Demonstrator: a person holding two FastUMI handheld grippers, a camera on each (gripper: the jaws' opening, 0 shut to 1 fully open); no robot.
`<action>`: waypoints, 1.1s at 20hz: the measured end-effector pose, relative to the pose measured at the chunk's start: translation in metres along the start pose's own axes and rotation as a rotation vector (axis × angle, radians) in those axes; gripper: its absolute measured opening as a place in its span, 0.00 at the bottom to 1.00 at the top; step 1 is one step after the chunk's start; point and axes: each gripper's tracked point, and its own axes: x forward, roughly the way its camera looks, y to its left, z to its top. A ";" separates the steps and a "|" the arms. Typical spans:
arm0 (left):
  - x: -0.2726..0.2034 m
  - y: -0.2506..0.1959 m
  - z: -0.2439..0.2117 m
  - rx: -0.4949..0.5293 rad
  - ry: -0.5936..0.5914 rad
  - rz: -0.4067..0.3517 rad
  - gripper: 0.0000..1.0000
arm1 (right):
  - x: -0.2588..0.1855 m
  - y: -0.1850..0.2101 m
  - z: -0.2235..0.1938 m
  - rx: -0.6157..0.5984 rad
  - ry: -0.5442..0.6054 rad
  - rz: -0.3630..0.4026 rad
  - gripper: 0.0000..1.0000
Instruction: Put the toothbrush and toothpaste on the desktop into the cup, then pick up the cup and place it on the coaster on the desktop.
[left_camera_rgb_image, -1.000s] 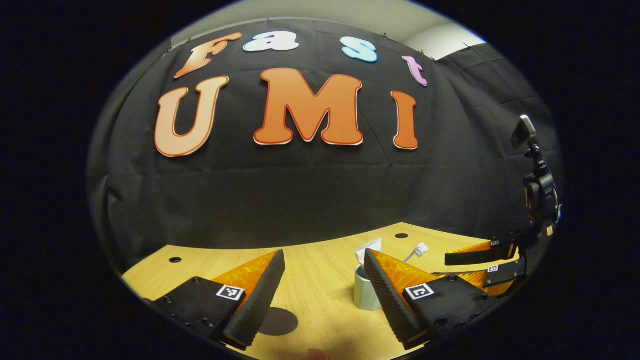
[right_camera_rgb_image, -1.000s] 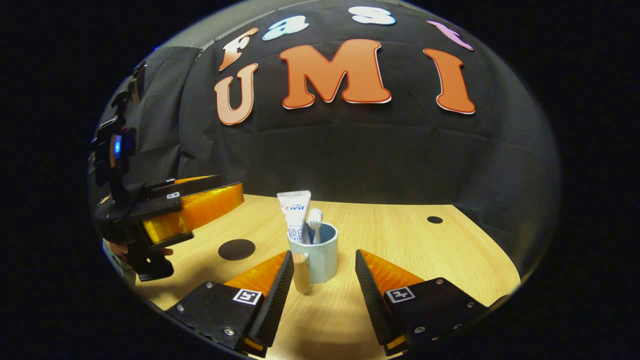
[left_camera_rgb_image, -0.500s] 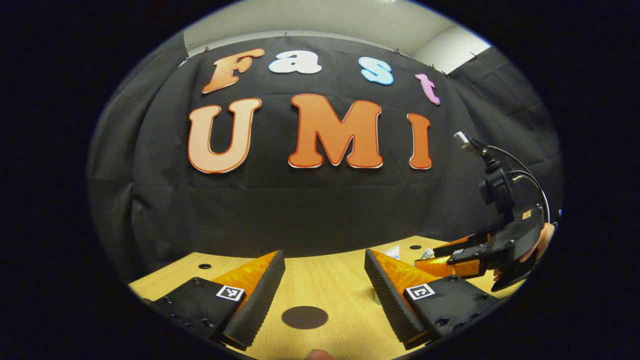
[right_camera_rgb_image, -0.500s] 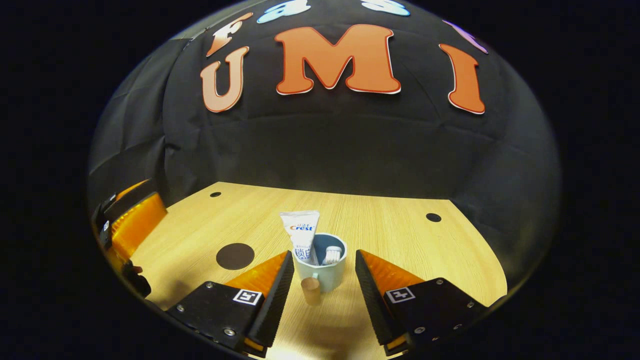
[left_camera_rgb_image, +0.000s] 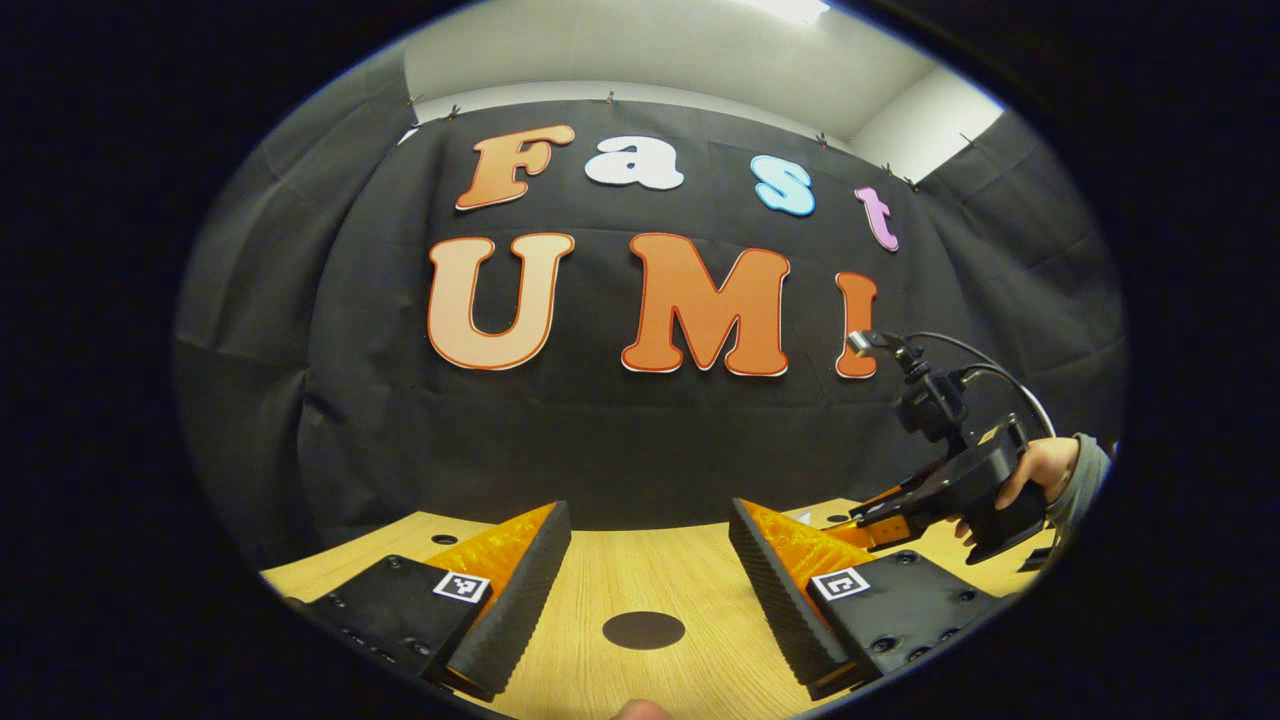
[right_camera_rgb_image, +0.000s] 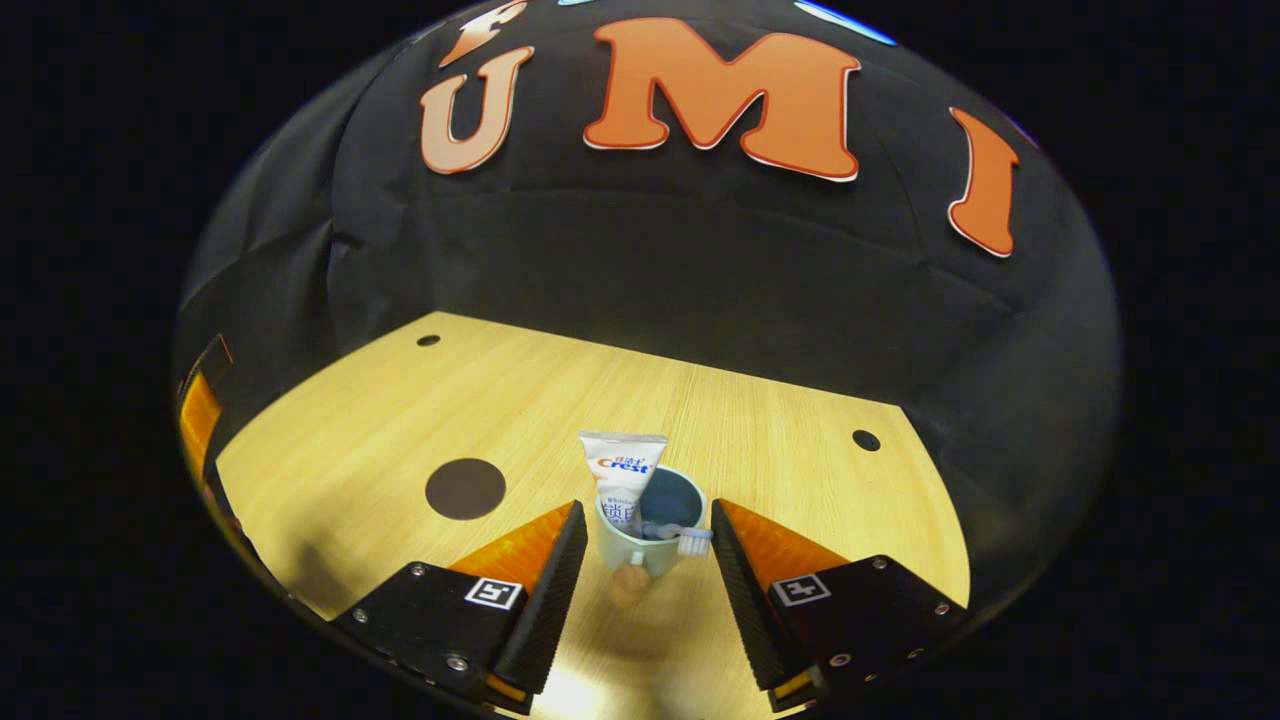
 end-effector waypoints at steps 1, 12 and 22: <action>-0.003 0.006 -0.002 -0.007 0.005 0.008 1.00 | -0.001 0.002 -0.002 -0.002 0.017 0.001 0.76; -0.029 0.056 -0.020 -0.065 0.041 0.083 0.99 | 0.006 -0.005 -0.046 -0.042 0.258 -0.066 0.80; -0.053 0.092 -0.028 -0.078 0.064 0.160 0.98 | 0.033 0.000 -0.078 0.081 0.401 -0.076 0.69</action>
